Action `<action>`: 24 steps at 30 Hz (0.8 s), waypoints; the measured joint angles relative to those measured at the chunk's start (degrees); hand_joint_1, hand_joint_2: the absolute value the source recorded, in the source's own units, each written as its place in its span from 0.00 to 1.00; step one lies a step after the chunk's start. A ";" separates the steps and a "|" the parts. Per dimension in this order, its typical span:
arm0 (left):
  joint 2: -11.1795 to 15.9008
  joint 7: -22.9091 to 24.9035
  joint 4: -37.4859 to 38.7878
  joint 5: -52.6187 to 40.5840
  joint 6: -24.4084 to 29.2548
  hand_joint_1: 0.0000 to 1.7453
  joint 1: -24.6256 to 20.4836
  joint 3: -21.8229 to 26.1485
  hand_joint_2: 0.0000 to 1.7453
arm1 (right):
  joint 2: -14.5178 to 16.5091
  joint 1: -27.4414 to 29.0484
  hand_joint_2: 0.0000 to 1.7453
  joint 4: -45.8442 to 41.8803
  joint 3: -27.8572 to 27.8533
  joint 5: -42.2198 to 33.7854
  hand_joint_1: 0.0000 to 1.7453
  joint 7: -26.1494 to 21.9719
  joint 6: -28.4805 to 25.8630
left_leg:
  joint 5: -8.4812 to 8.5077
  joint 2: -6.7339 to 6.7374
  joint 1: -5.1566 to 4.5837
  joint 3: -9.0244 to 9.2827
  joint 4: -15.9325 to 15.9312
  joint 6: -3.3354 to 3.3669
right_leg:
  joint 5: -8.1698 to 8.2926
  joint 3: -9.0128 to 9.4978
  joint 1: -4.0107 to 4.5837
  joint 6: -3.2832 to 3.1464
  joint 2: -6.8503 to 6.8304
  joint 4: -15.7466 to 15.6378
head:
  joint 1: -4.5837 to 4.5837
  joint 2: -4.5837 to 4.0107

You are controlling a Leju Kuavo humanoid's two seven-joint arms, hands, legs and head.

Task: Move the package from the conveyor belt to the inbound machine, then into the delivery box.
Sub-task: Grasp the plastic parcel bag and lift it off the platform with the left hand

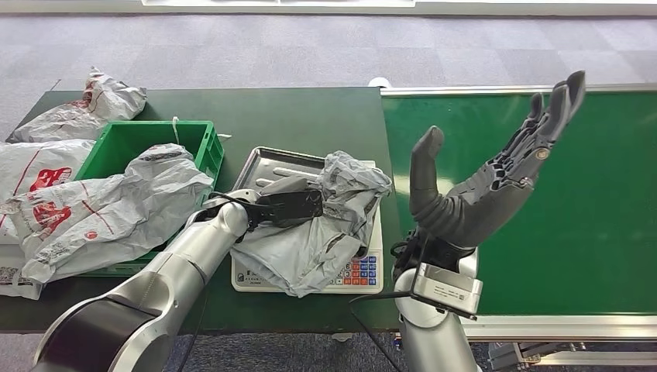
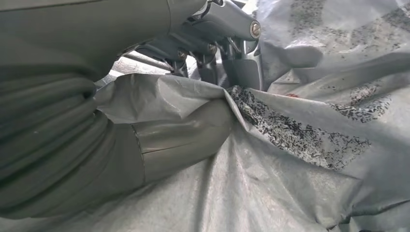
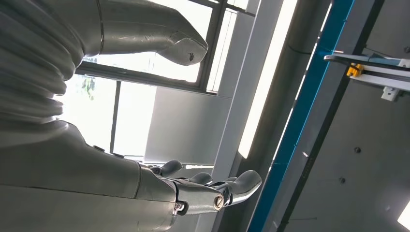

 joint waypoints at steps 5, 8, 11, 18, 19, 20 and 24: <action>-0.02 0.02 0.02 0.01 0.03 1.00 0.00 0.00 1.00 | 0.00 0.00 1.00 0.00 0.00 0.03 0.00 0.00 0.00 | 0.00 0.00 0.00 0.00 0.00 0.00 | 0.00 0.00 0.00 0.00 0.00 0.00 | 0.00 0.00; -0.02 0.09 0.03 0.10 0.21 1.00 0.00 0.00 1.00 | 0.00 0.01 1.00 0.00 0.00 0.07 0.00 0.01 0.00 | 0.00 0.00 0.00 0.00 0.00 0.00 | 0.00 0.00 0.00 0.00 0.00 0.00 | 0.00 0.00; -0.02 0.30 0.04 0.19 0.69 1.00 0.01 0.00 1.00 | 0.00 0.04 1.00 0.00 -0.01 0.06 0.00 0.00 0.00 | 0.00 0.00 0.00 -0.01 0.00 0.00 | 0.00 0.00 0.00 0.00 0.00 0.00 | 0.00 0.00; -0.02 0.81 0.08 0.22 1.49 1.00 0.03 0.00 1.00 | 0.00 0.14 1.00 0.00 -0.09 -0.04 0.00 0.02 0.00 | 0.00 0.00 0.00 -0.01 0.00 0.00 | 0.00 0.00 0.00 0.00 0.00 0.00 | 0.00 0.00; -0.02 0.81 0.09 0.22 1.50 1.00 0.03 0.00 1.00 | 0.00 0.15 1.00 0.00 -0.09 -0.04 0.00 0.02 0.00 | 0.00 0.00 0.00 -0.01 0.00 0.00 | 0.00 0.00 0.00 0.00 0.00 0.00 | -0.01 0.00; -0.02 0.83 0.09 0.22 1.51 1.00 0.03 0.00 1.00 | 0.00 0.15 1.00 0.00 -0.10 -0.04 0.00 0.02 0.00 | 0.00 0.00 0.00 -0.01 0.00 0.00 | 0.00 0.00 0.00 0.00 0.00 0.00 | -0.01 0.00; 0.37 3.31 -0.33 1.59 10.05 1.00 -0.10 0.07 1.00 | -0.01 0.41 1.00 -0.01 -0.72 0.36 0.00 0.00 0.00 | 0.00 0.00 0.00 0.00 0.00 0.00 | 0.00 -0.01 0.00 0.00 0.00 0.00 | 0.00 0.00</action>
